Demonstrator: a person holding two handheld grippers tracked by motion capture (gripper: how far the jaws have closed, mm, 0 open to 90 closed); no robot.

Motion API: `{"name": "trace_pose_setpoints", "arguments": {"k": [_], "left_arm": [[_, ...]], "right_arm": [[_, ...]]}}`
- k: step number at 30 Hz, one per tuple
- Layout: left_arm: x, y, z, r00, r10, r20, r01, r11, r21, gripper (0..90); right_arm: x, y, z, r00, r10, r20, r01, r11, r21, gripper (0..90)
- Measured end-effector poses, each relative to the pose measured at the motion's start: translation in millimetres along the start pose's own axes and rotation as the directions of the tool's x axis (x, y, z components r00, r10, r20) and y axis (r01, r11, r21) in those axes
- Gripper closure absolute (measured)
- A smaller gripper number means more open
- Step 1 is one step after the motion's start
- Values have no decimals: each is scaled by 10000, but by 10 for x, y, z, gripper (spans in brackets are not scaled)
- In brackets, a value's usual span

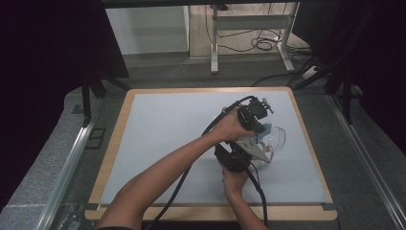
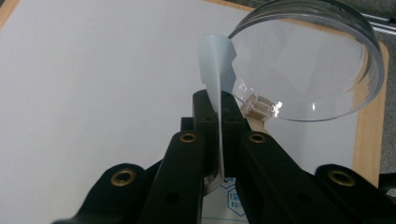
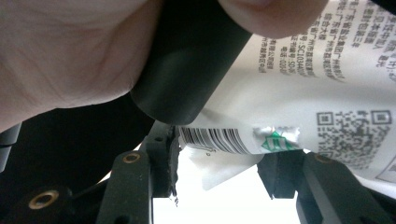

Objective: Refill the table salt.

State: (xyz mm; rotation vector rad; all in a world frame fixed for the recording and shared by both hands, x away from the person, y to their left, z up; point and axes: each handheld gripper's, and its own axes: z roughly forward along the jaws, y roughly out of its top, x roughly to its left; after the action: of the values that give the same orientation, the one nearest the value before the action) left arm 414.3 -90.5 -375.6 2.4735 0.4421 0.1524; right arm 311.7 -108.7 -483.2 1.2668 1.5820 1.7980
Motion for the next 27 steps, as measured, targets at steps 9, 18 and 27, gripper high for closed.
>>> {"name": "trace_pose_setpoints", "arguments": {"k": [9,18,27], "left_arm": [[1,3,-14,10000,5,-7,-5,10000,-11,898],[3,5,-9,10000,-2,-1,2,10000,-34,899],[-4,8,-7,10000,17,10,-17,10000,-28,898]], "right_arm": [[13,10,6,10000,78,7,-78,10000,-61,546],[11,21,10,10000,54,57,-53,10000,-53,546],[11,23,5,10000,69,73,-68,10000,-55,546]]}}
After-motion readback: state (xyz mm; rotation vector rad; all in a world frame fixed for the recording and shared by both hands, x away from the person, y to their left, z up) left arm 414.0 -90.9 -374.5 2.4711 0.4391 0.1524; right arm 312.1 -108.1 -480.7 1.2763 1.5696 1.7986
